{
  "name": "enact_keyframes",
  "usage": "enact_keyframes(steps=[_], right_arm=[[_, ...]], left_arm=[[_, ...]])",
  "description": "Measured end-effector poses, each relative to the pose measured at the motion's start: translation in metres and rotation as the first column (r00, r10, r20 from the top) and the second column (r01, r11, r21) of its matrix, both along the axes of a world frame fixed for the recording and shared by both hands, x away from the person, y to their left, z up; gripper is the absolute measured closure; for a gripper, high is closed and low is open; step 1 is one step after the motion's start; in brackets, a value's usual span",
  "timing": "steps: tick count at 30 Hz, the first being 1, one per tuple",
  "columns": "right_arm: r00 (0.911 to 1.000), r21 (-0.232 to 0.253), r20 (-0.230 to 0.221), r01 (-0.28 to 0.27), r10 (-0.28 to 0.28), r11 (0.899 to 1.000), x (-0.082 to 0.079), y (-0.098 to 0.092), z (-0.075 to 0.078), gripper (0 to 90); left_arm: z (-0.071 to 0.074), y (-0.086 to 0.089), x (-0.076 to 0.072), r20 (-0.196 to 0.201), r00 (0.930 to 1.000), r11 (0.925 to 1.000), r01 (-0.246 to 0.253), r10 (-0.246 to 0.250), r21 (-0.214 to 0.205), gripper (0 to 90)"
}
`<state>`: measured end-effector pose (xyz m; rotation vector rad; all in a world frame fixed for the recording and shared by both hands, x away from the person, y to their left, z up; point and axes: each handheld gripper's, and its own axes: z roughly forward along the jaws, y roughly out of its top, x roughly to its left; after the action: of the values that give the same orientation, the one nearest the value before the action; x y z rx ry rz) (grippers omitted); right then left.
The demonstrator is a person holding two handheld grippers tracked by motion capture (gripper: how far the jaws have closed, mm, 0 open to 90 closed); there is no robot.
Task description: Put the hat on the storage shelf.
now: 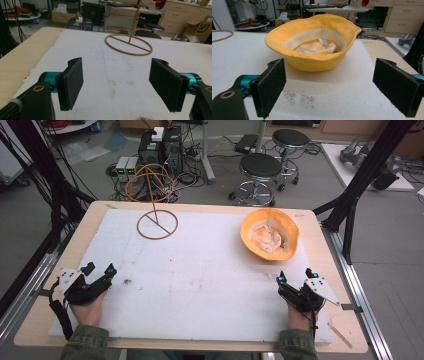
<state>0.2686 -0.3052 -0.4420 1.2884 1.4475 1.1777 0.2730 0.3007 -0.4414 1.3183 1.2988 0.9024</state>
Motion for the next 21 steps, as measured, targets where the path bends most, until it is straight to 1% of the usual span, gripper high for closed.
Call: enact_keyframes(steps=[12, 14, 17, 21], right_arm=[[1.0, 0.012, -0.006, 0.006, -0.006, 1.0, -0.0002, -0.0004, -0.0001, 10.2], [0.9999, 0.015, -0.012, 0.006, -0.006, 1.0, -0.0004, -0.0005, 0.0, 10.2], [0.9999, 0.005, -0.015, 0.008, -0.008, 1.0, 0.0004, -0.0011, -0.0006, 10.2], [0.9997, 0.004, -0.019, 0.012, -0.012, 1.0, 0.001, -0.0014, -0.001, 10.3]], left_arm=[[-0.0001, -0.0005, 0.0, -0.002, 1.0, 1.0, 0.002, -0.002, -0.001, 27.6], [-0.0001, -0.0004, 0.0, -0.002, 1.0, 1.0, 0.002, -0.002, -0.001, 27.6], [-0.0003, -0.0001, 0.0004, 0.0, 1.0, 1.0, 0.001, -0.001, -0.003, 27.6], [-0.0006, -0.0004, 0.001, -0.001, 1.0, 1.0, 0.001, -0.001, 0.002, 27.6]])
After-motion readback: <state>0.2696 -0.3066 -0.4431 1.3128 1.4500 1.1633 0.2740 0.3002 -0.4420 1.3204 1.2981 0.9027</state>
